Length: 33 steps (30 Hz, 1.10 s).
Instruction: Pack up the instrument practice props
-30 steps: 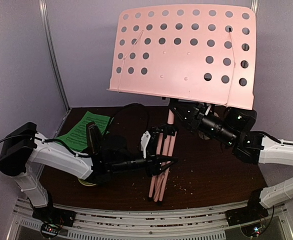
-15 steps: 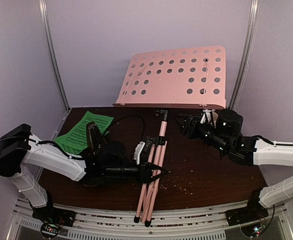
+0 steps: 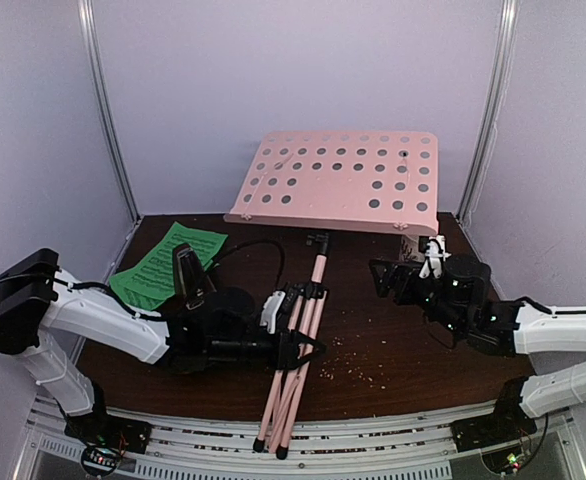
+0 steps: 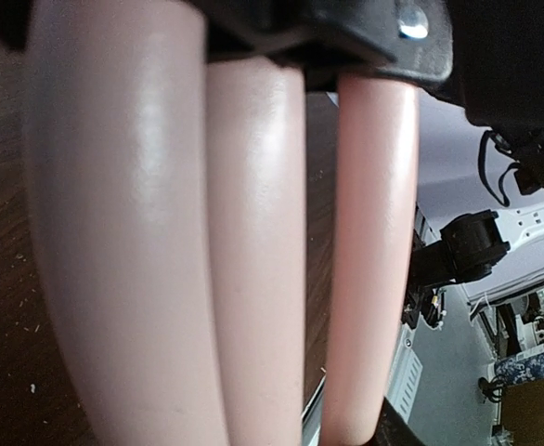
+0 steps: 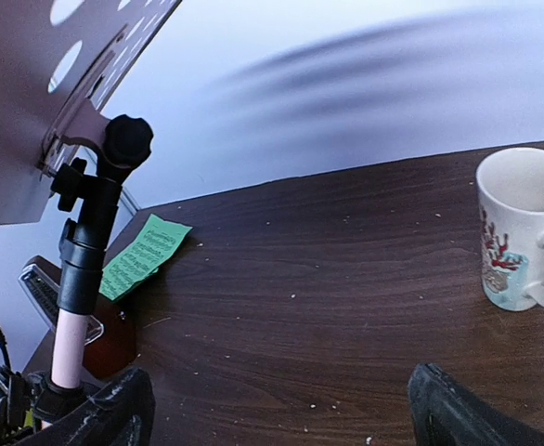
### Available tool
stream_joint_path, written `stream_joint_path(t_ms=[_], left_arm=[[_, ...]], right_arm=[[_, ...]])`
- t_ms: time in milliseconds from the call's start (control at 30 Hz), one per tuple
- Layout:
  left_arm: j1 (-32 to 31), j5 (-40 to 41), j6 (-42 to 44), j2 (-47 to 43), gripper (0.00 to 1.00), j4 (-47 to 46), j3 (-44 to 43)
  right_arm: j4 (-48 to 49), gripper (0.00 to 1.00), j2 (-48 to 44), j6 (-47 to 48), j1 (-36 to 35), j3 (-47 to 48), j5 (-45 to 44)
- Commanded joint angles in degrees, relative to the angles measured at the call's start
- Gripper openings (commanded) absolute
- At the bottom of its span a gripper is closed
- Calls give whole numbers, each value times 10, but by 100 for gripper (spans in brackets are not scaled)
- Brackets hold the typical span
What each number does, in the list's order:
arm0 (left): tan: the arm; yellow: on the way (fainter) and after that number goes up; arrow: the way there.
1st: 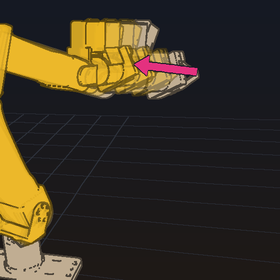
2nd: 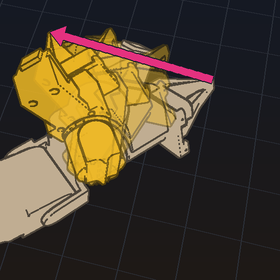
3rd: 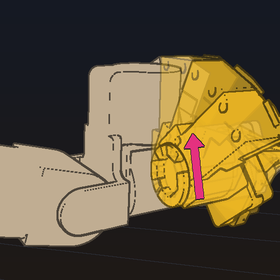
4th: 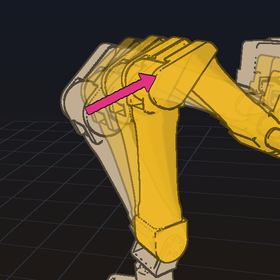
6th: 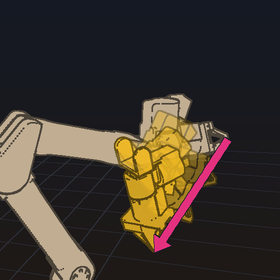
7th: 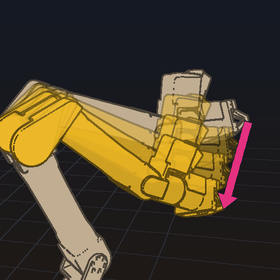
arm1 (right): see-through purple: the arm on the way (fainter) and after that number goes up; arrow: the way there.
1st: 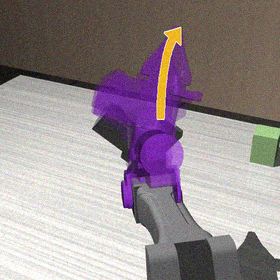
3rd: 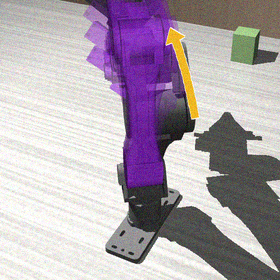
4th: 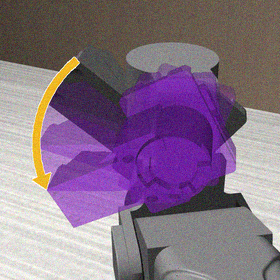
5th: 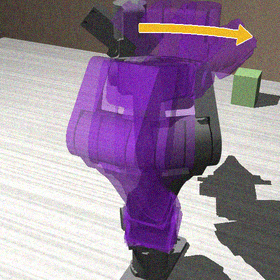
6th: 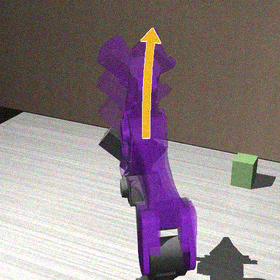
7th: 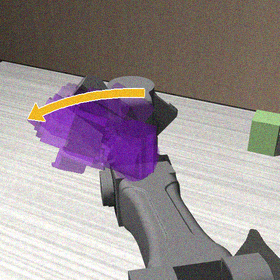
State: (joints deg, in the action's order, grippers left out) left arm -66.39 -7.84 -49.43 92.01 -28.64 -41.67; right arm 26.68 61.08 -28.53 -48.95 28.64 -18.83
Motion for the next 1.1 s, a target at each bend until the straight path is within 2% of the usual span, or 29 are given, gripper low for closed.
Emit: stream_joint_path(t_ms=[0,100,267,400,800,1067], left_arm=[[6,72,35,-36,0,-156,-26],[6,85,14,-28,0,-149,-27],[6,134,-29,-9,0,-46,-52],[5,158,-31,-8,0,-13,-57],[9,189,-19,36,0,73,-115],[20,196,38,75,1,142,-172]], right_arm=[[-1,98,-60,5,6,-31,-55],[-16,100,-94,4,11,-55,-83],[-39,100,-151,5,17,-78,-103],[-73,100,-179,13,18,-78,-123],[-130,100,-228,24,21,-76,-158],[-134,100,-236,23,21,-80,-161]])
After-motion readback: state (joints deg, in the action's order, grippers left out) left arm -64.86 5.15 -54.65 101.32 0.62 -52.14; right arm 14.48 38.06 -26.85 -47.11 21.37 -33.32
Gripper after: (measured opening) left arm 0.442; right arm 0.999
